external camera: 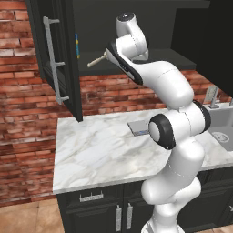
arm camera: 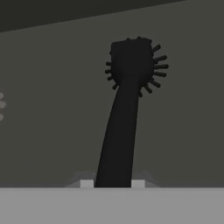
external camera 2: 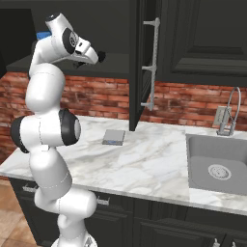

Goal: Pick the dish brush and dish brush from the cabinet and place them on the counter.

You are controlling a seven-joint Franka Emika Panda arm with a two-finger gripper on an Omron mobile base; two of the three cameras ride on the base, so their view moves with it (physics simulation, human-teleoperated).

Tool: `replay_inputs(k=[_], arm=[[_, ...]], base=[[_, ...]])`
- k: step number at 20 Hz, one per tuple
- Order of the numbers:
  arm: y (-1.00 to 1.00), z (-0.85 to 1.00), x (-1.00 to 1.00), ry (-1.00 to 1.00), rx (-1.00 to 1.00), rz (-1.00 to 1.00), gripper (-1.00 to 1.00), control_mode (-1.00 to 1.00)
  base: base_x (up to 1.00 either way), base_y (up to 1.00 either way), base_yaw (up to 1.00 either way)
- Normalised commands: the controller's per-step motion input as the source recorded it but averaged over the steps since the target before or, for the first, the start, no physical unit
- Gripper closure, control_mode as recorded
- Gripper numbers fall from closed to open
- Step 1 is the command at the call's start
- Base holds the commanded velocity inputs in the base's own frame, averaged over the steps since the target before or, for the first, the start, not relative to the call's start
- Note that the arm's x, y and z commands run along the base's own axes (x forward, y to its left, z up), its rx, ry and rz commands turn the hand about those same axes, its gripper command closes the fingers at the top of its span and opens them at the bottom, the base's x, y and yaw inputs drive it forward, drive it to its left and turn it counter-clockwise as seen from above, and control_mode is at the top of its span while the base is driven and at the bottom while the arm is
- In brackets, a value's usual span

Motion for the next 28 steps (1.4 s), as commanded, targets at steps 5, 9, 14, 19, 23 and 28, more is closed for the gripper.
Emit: replay_inputs(k=[5, 9, 14, 19, 23, 28], arm=[[0.00, 0.01, 0.00, 0.00, 0.00, 0.00, 1.00, -1.00], [0.00, 0.10, 0.00, 0.00, 0.00, 0.00, 1.00, -1.00], [0.00, 0.14, 0.00, 0.00, 0.00, 0.00, 1.00, -1.00], [0.00, 0.02, 0.00, 0.00, 0.00, 0.00, 1.00, -1.00], [0.00, 0.00, -0.07, 0.00, 0.00, 0.00, 1.00, -1.00], [0.00, 0.00, -0.18, 0.00, 0.00, 0.00, 1.00, -1.00]], base=[[0.00, 0.00, 0.00], [0.00, 0.00, 0.00], [0.00, 0.00, 0.00], [0.00, 0.00, 0.00], [0.00, 0.00, 0.00], [0.00, 0.00, 0.00]])
